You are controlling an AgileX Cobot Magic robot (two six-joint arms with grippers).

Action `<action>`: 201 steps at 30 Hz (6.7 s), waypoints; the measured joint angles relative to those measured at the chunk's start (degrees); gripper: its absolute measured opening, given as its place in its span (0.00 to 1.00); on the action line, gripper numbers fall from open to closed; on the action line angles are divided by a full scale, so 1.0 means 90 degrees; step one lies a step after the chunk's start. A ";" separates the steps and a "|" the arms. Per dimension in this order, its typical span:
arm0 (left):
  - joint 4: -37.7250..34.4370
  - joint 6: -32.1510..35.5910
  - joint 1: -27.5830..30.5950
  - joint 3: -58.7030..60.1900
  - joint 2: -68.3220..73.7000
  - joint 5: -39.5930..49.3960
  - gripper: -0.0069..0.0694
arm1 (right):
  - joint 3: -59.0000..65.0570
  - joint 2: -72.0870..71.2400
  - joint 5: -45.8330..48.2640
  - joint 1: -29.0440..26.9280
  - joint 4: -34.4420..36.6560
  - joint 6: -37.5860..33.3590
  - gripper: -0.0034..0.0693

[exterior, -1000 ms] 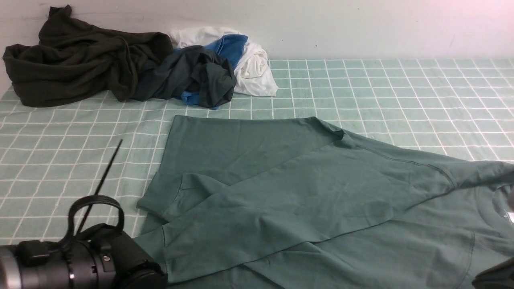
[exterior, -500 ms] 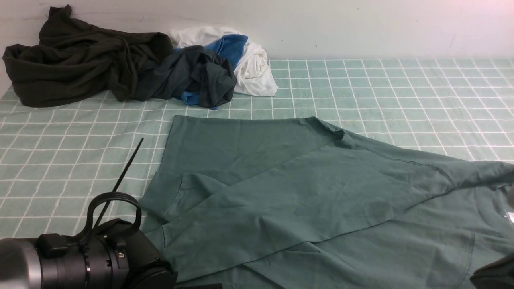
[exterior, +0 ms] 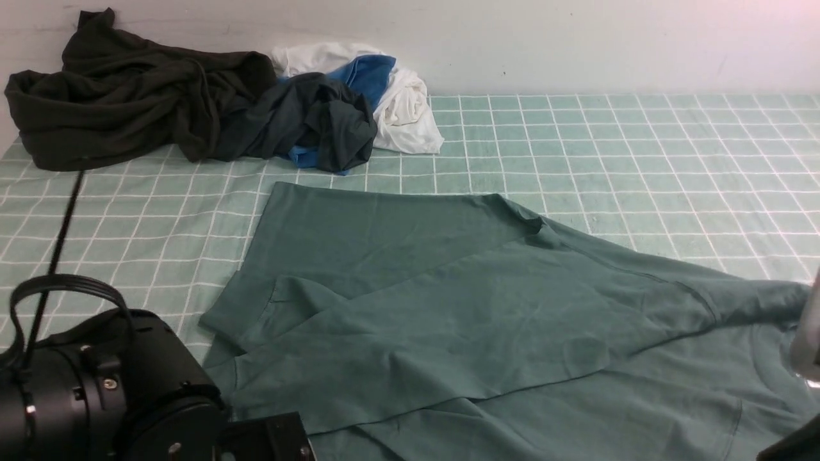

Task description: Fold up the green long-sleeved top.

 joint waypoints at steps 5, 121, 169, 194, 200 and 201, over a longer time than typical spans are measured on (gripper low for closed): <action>-0.0052 -0.0004 0.0191 0.0000 -0.0001 -0.0071 0.10 | 0.0459 0.0757 -0.0213 0.0008 0.0094 -0.0924 0.44; -0.0961 0.0564 0.3183 -0.7230 0.5570 0.0819 0.09 | -0.4297 0.7644 -0.1714 -0.4782 -0.0285 0.2252 0.33; 0.0889 -0.2821 0.3289 -0.0675 -0.4740 -0.0265 0.09 | -0.7334 0.6497 -0.1000 0.1171 0.1269 0.0790 0.55; 0.0914 -0.3057 0.3289 0.1772 -0.7655 -0.2221 0.09 | -0.0785 -0.1233 -0.3479 0.0365 0.1031 0.1278 0.03; 0.0914 -0.3057 0.3289 0.1772 -0.7655 -0.2221 0.09 | 0.0331 -0.2629 -0.4445 0.0365 0.1050 0.1429 0.03; 0.0914 -0.3057 0.3289 0.1772 -0.7655 -0.2221 0.09 | 0.0505 -0.2744 -0.4436 0.0365 0.1056 0.1454 0.03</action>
